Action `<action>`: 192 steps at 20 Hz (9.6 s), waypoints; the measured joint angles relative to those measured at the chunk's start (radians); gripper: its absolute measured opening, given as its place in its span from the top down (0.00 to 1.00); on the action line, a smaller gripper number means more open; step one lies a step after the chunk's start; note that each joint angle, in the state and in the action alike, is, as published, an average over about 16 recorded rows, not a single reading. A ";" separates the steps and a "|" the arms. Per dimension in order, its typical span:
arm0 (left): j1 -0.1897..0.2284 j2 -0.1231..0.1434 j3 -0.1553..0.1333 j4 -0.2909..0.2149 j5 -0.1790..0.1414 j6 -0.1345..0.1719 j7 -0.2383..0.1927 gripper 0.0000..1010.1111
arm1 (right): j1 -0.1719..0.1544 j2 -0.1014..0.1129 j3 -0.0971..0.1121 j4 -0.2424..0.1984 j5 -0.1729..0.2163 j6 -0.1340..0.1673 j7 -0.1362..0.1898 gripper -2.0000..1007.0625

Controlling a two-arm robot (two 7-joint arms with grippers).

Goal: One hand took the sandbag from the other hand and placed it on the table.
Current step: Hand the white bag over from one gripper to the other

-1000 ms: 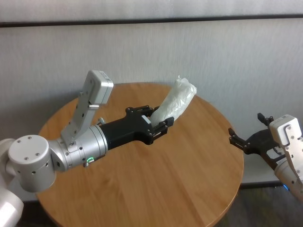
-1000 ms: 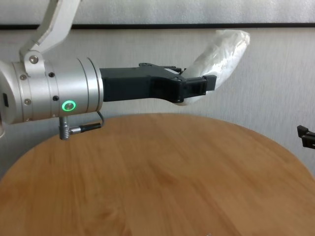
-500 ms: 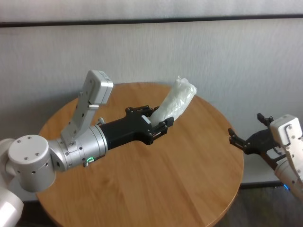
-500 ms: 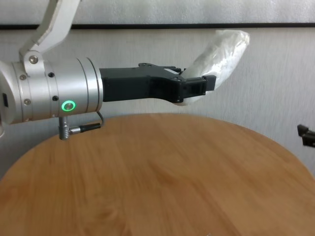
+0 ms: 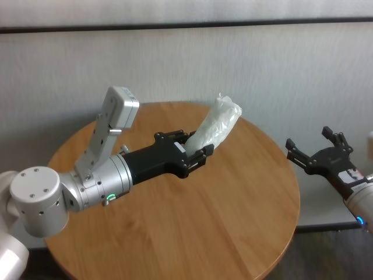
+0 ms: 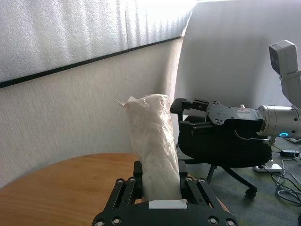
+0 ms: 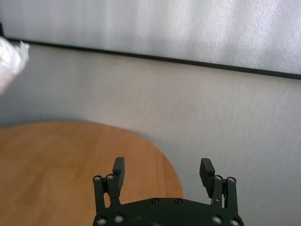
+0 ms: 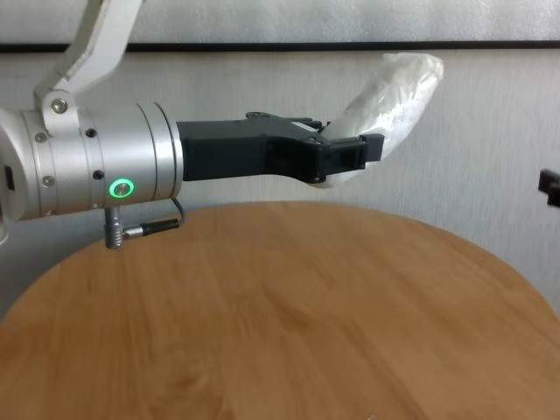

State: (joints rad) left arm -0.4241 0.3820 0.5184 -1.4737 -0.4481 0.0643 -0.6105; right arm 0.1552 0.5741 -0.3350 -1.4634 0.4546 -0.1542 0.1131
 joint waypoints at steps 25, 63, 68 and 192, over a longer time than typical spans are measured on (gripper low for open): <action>0.000 0.000 0.000 0.000 0.000 0.000 0.000 0.56 | -0.049 0.012 0.158 -0.158 0.496 0.319 0.273 0.00; 0.000 0.000 0.000 0.000 0.000 0.000 0.000 0.56 | 0.040 0.027 0.072 -0.264 0.847 0.627 0.203 0.00; 0.000 0.000 0.000 0.000 0.000 0.000 0.000 0.56 | 0.043 0.037 0.044 -0.277 0.832 0.615 0.195 0.00; 0.000 0.000 0.000 0.000 0.000 0.000 0.000 0.56 | 0.214 -0.001 -0.212 -0.189 0.851 0.401 -0.013 0.44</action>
State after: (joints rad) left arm -0.4240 0.3820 0.5185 -1.4737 -0.4480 0.0641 -0.6105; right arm 0.3690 0.5726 -0.5473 -1.6526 1.3057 0.2471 0.1002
